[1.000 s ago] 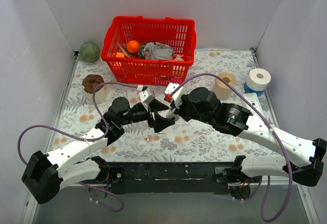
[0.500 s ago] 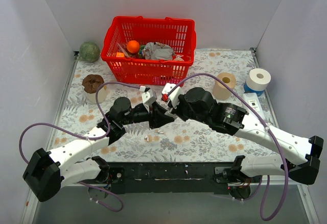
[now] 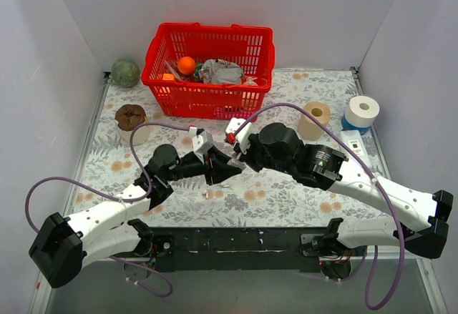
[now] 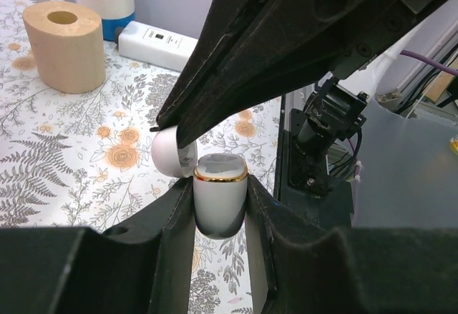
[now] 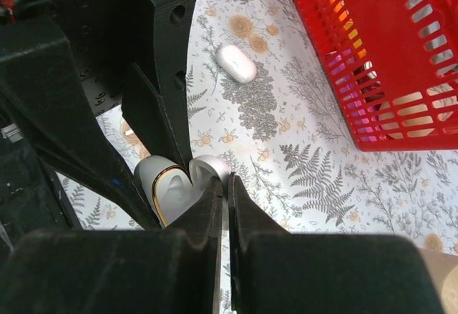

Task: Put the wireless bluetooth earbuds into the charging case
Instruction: Open the charging case, then pick up the earbud from the center of the board.

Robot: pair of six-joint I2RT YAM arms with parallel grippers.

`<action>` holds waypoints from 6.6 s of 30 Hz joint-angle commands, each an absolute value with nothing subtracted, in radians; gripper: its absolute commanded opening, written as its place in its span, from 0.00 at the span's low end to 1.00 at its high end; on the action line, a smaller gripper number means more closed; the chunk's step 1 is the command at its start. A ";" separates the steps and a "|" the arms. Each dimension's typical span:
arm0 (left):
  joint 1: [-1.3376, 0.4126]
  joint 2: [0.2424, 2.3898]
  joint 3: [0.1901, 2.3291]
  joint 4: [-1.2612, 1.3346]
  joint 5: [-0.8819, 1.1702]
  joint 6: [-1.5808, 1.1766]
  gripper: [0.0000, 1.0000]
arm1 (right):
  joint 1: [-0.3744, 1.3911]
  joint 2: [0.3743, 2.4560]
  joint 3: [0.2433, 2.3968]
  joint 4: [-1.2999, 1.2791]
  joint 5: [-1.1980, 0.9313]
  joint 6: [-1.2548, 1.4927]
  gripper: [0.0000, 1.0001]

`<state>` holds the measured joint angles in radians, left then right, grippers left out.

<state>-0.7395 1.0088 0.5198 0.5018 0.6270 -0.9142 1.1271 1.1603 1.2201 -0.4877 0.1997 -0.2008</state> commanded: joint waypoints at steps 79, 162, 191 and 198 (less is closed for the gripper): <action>-0.727 0.140 0.229 0.328 0.118 -0.942 0.00 | 1.069 1.634 0.933 0.023 -0.158 0.086 0.21; -0.727 -0.038 0.275 0.130 -0.023 -0.960 0.00 | 1.238 1.945 1.101 -0.383 0.295 0.735 0.52; -0.727 -0.035 0.275 0.135 -0.037 -0.971 0.00 | 1.232 1.951 1.154 -0.400 0.302 0.666 0.12; -0.727 -0.006 0.281 0.161 -0.040 -0.963 0.00 | 1.172 1.835 1.161 -0.410 0.363 0.617 0.01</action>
<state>-0.7341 0.0082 0.2447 0.1356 -0.0208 -0.9684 1.2160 1.8832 1.1980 -0.2687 0.3138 0.6594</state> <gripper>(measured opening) 0.272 0.277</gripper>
